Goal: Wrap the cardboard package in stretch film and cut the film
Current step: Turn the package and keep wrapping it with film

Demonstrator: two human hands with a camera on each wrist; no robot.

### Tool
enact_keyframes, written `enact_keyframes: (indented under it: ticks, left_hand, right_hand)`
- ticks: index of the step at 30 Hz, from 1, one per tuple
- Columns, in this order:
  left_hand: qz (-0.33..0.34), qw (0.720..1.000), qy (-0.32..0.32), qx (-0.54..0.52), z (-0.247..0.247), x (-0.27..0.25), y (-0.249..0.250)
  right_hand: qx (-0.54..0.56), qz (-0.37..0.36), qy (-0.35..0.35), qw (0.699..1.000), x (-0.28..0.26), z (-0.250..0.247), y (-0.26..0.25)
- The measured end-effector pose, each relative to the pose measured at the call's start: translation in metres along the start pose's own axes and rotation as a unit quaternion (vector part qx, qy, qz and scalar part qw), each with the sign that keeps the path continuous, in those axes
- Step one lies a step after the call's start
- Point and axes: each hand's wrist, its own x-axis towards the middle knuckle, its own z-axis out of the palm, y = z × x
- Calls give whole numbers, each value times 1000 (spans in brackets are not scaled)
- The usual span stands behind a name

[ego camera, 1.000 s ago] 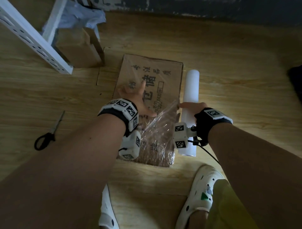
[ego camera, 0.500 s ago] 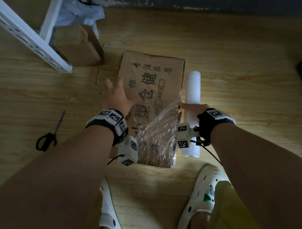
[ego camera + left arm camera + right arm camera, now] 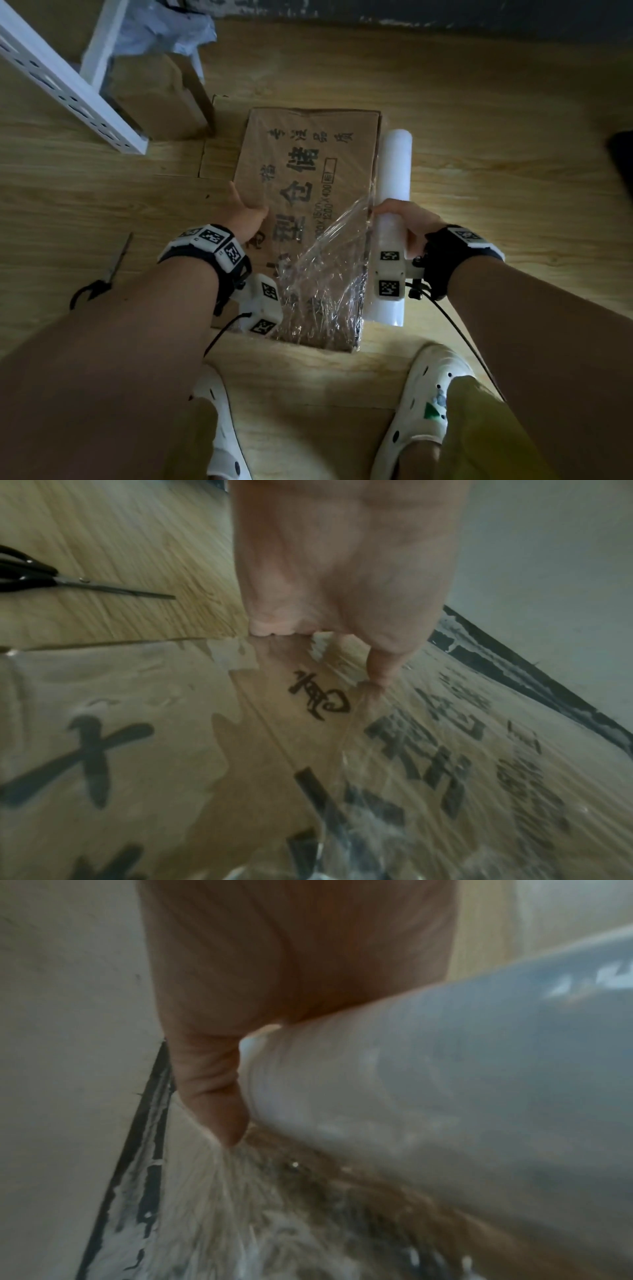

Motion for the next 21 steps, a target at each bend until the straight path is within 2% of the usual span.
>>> enact_keyframes:
  ticks: [3,7,10,12,14,16,21]
  left_hand:
    - [-4,1000,-9,26,-2,-4,4]
    - [7,988,-35,153,9,-24,21]
    - [61,968,-63,234,14,-47,47]
    - [84,969,-117,199,15,-59,67]
    - [99,974,-168,119,14,-72,83]
    - [97,976,-185,53,9,-85,94]
    - [128,968,-202,72,-10,-97,102]
  right_hand:
    - [-24,-18,3,1000,-11,-3,-15]
    - [-50,-45,22,997,-34,-13,-33]
    - [-78,-65,36,994,-48,-13,-47]
    - [-88,-81,38,992,-58,-9,-56]
    - [-102,-89,36,990,-69,-1,-66]
    - [-111,-98,23,989,-81,10,-74]
    - [-103,-120,2,987,-114,36,-84]
